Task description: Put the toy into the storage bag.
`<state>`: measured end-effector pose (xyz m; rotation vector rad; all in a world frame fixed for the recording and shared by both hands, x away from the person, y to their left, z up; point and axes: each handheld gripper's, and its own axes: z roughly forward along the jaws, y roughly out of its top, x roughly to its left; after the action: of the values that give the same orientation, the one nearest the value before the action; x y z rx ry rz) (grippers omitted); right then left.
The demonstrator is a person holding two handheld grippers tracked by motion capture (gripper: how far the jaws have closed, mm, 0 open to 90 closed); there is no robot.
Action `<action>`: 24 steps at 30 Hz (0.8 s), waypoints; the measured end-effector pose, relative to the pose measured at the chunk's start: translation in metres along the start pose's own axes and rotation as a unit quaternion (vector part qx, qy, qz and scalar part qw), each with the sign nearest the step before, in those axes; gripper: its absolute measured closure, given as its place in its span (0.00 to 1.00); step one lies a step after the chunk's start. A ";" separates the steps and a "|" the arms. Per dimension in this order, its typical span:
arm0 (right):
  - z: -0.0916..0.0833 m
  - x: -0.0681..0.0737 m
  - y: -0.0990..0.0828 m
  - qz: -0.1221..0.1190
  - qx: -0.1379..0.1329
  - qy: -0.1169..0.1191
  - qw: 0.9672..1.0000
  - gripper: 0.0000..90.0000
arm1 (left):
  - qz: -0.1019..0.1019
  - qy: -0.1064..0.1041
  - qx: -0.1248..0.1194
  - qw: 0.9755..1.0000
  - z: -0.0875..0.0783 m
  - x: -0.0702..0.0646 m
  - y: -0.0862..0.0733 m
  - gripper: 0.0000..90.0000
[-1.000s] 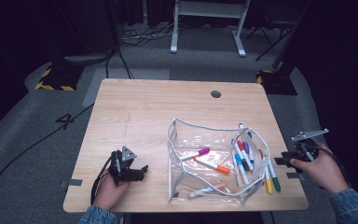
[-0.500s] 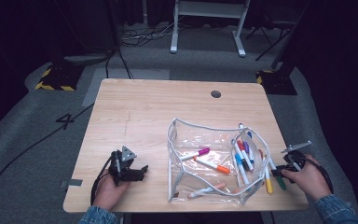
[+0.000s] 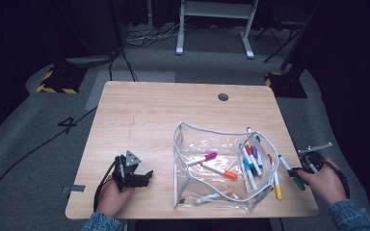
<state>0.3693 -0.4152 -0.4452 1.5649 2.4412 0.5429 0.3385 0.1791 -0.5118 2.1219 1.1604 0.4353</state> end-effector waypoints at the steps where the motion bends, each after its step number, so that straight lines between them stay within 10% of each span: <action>1: -0.004 0.000 0.001 -0.001 -0.004 0.005 1.000 0.86 | 0.000 0.000 0.000 1.000 0.000 0.000 0.000 0.16; 19: -0.101 0.042 0.056 -0.075 -0.088 0.063 0.991 0.86 | -0.001 0.000 0.002 1.000 -0.001 0.000 -0.001 0.16; 24: -0.117 0.063 0.071 -0.106 -0.096 0.081 0.986 0.86 | -0.002 -0.001 0.019 1.000 0.003 0.000 0.001 0.00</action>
<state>0.3605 -0.3552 -0.3072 1.2107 2.5419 0.8660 0.3405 0.1773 -0.5130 2.1526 1.1794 0.4121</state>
